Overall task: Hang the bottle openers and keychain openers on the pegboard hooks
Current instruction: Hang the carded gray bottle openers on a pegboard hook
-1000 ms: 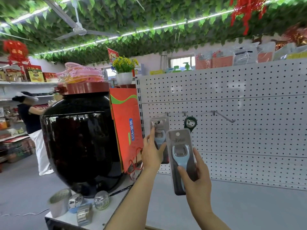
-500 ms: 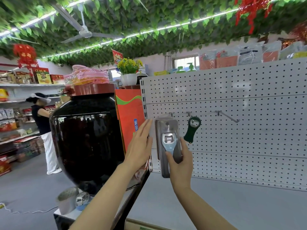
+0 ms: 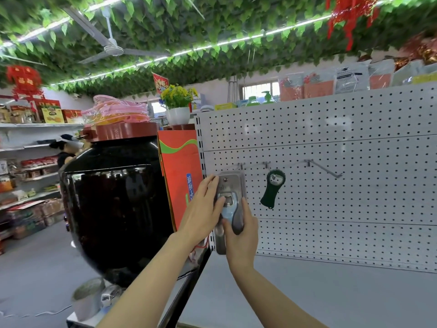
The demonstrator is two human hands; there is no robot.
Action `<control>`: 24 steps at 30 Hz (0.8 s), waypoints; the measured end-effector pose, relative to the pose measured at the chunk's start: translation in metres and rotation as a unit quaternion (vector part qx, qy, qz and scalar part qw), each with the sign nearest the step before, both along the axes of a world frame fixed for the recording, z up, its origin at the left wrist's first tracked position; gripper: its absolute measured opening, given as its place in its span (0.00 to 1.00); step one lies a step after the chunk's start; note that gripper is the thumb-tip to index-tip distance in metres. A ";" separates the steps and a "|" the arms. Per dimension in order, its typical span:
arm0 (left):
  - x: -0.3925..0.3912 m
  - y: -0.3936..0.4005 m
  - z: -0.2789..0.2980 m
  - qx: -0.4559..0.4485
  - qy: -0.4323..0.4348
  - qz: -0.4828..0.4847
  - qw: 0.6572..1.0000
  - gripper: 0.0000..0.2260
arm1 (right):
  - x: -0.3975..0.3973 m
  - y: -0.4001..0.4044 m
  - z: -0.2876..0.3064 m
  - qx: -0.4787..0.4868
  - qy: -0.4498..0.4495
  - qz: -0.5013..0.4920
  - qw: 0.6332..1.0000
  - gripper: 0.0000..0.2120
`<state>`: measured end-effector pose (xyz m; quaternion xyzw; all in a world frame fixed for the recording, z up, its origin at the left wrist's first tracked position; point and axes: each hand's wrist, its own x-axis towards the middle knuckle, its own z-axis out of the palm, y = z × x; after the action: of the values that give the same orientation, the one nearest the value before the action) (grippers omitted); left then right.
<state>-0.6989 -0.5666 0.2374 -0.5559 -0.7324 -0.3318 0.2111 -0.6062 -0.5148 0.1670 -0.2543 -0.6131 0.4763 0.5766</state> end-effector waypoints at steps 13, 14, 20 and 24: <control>-0.014 0.028 -0.007 -0.052 0.003 0.007 0.999 0.27 | -0.013 0.031 -0.007 0.017 -0.071 0.008 0.997 0.34; -0.015 0.030 -0.007 -0.055 0.002 0.010 0.998 0.27 | -0.014 0.033 -0.007 0.022 -0.076 0.009 0.997 0.34; -0.014 0.035 -0.005 -0.076 -0.001 0.024 0.997 0.28 | -0.016 0.050 -0.008 0.044 -0.105 0.001 0.993 0.35; -0.012 0.030 -0.009 -0.090 -0.006 0.027 0.996 0.28 | -0.008 0.050 -0.009 0.068 -0.136 -0.010 0.988 0.35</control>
<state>-0.7104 -0.5362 0.2289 -0.5508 -0.7751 -0.2622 0.1642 -0.6140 -0.4643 0.1578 -0.2829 -0.7144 0.3888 0.5083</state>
